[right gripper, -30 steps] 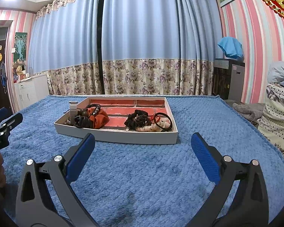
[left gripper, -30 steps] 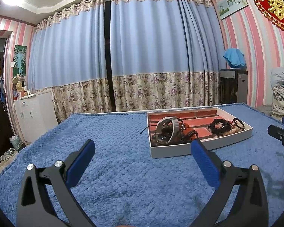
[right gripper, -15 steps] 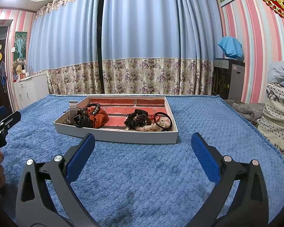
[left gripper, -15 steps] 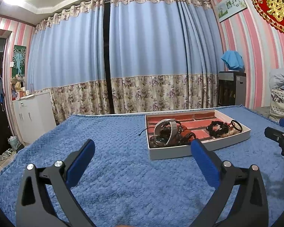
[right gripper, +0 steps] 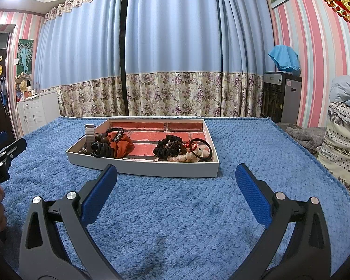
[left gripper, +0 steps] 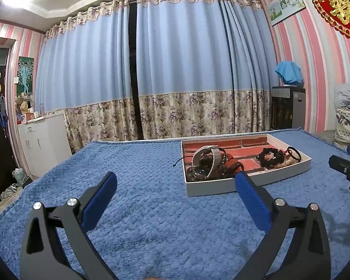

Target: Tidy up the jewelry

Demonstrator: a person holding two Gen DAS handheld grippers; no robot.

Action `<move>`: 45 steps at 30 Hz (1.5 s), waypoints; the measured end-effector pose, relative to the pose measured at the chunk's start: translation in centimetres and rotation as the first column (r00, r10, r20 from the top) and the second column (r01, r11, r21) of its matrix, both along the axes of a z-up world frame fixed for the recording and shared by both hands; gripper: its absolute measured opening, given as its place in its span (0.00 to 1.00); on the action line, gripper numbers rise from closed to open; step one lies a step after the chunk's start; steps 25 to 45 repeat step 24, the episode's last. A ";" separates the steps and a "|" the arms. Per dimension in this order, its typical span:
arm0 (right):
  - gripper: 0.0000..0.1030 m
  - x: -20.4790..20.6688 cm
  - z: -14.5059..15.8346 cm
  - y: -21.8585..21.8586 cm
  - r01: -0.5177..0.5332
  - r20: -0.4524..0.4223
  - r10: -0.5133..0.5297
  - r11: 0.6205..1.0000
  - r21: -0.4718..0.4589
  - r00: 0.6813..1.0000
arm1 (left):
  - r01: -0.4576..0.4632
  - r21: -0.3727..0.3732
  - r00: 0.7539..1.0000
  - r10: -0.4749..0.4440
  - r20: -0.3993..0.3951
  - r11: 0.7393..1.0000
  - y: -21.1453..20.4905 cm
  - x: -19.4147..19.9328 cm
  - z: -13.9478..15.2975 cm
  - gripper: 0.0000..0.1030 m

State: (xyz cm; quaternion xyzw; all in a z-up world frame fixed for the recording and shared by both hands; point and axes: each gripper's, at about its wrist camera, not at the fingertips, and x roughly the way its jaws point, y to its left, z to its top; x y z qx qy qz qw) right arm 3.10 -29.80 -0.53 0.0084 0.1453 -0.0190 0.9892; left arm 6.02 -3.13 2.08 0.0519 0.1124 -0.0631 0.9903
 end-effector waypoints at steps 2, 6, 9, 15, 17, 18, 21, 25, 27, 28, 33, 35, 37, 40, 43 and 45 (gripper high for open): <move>0.96 0.0 0.0 0.0 0.000 0.001 0.000 1.000 0.000 1.000 | 0.002 0.005 1.000 -0.002 0.003 1.000 -0.1 0.0 0.0 0.96; 0.96 0.1 -0.1 0.0 0.000 0.001 0.000 1.000 0.001 1.000 | 0.003 0.010 1.000 -0.003 0.006 1.000 -0.2 -0.1 0.0 0.96; 0.96 0.1 -0.1 -0.1 0.001 0.001 -0.001 1.000 0.002 1.000 | 0.002 0.002 1.000 -0.002 -0.001 1.000 -0.1 0.0 0.0 0.96; 0.96 0.1 0.0 0.0 0.001 0.000 -0.001 1.000 0.001 1.000 | -0.004 -0.011 1.000 0.004 -0.001 1.000 0.2 0.0 0.0 0.96; 0.96 0.1 -0.1 0.0 0.000 0.000 0.000 1.000 0.001 1.000 | -0.004 -0.010 1.000 0.004 -0.001 1.000 0.2 0.0 0.0 0.96; 0.96 0.1 -0.1 -0.1 0.001 0.000 -0.001 1.000 0.001 1.000 | -0.005 -0.010 1.000 0.005 -0.002 1.000 0.2 0.0 0.0 0.96; 0.96 0.1 0.0 0.0 0.001 0.000 -0.001 1.000 0.001 1.000 | -0.005 -0.010 1.000 0.005 -0.003 1.000 0.2 0.0 0.0 0.96; 0.96 0.1 0.0 0.0 0.001 0.000 -0.001 1.000 0.001 1.000 | -0.004 -0.010 1.000 0.004 -0.002 1.000 0.2 0.0 0.0 0.96; 0.96 0.1 0.0 0.0 0.001 0.000 -0.001 1.000 0.001 1.000 | -0.004 -0.010 1.000 0.004 -0.002 1.000 0.2 0.0 0.0 0.96; 0.96 0.1 0.0 0.0 0.001 0.000 -0.001 1.000 0.001 1.000 | -0.004 -0.010 1.000 0.004 -0.002 1.000 0.2 0.0 0.0 0.96; 0.96 0.1 0.0 0.0 0.001 0.000 -0.001 1.000 0.001 1.000 | -0.004 -0.010 1.000 0.004 -0.002 1.000 0.2 0.0 0.0 0.96; 0.96 0.1 0.0 0.0 0.001 0.000 -0.001 1.000 0.001 1.000 | -0.004 -0.010 1.000 0.004 -0.002 1.000 0.2 0.0 0.0 0.96; 0.96 0.1 0.0 0.0 0.001 0.000 -0.001 1.000 0.001 1.000 | -0.004 -0.010 1.000 0.004 -0.002 1.000 0.2 0.0 0.0 0.96; 0.96 0.1 0.0 0.0 0.001 0.000 -0.001 1.000 0.001 1.000 | -0.004 -0.010 1.000 0.004 -0.002 1.000 0.2 0.0 0.0 0.96; 0.96 0.1 0.0 0.0 0.001 0.000 -0.001 1.000 0.001 1.000 | -0.004 -0.010 1.000 0.004 -0.002 1.000 0.2 0.0 0.0 0.96; 0.96 0.1 0.0 0.0 0.001 0.000 -0.001 1.000 0.001 1.000 | -0.004 -0.010 1.000 0.004 -0.002 1.000 0.2 0.0 0.0 0.96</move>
